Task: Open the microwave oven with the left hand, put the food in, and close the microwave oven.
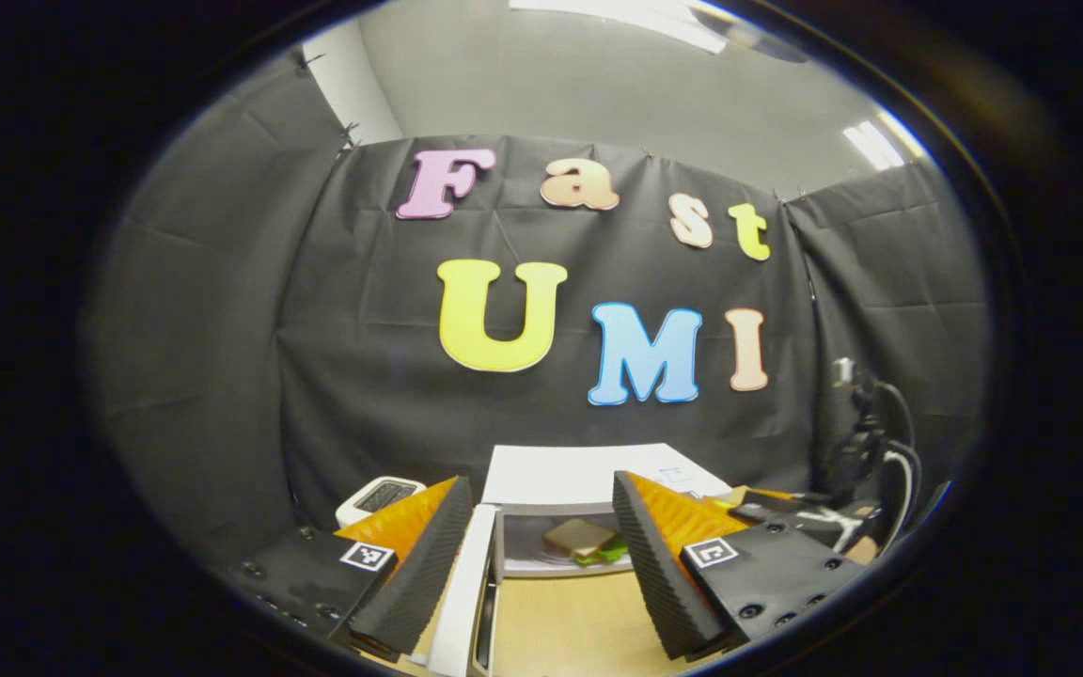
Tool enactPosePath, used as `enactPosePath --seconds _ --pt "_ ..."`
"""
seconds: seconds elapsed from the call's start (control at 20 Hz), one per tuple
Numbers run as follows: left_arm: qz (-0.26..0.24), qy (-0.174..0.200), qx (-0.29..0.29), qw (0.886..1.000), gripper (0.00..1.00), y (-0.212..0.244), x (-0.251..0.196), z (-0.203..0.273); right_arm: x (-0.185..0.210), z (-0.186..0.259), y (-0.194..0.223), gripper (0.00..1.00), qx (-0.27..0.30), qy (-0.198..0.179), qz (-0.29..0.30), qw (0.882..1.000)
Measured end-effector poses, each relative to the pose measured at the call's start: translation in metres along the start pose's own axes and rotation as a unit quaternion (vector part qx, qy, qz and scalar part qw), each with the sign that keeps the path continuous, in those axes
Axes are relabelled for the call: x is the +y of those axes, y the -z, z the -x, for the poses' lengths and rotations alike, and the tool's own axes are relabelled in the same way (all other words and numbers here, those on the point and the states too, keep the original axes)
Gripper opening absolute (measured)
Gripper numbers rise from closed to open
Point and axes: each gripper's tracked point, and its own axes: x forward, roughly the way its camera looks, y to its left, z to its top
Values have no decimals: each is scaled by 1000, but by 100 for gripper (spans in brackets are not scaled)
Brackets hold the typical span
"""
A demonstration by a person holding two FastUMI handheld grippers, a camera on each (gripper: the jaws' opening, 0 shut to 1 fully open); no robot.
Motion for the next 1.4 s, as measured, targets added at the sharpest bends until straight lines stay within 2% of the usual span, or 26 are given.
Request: enactPosePath --seconds 0.4,0.7,0.8,0.85,0.9,1.0,1.05,1.1,1.25,1.4 --pt "-12 -10 -11 1000 96 -12 1 6 -20 91 -96 96 -79 10 57 995" --pt "-21 -22 -14 999 94 -12 5 17 -24 109 -114 96 -101 19 54 993" --pt "-22 -15 -9 1000 96 -8 3 21 -23 107 -112 96 -103 16 60 993" --pt "-20 -12 -1 1000 94 -4 3 23 -25 107 -110 96 -100 15 60 993" --pt "-21 -20 7 1000 72 2 11 22 -25 107 -107 96 -95 14 56 994" --pt "-25 -64 16 998 27 11 40 31 -28 105 -101 96 -84 14 44 995" --pt "-15 -54 30 998 5 23 44 37 -28 104 -99 96 -80 13 39 996" --pt "-10 -57 43 997 7 32 50 46 -29 103 -97 96 -78 12 37 996" --pt "-24 -96 85 992 7 65 99 70 -31 101 -96 96 -75 10 42 996" --pt "-30 -120 143 982 7 122 135 105 -29 99 -92 96 -71 5 38 997"
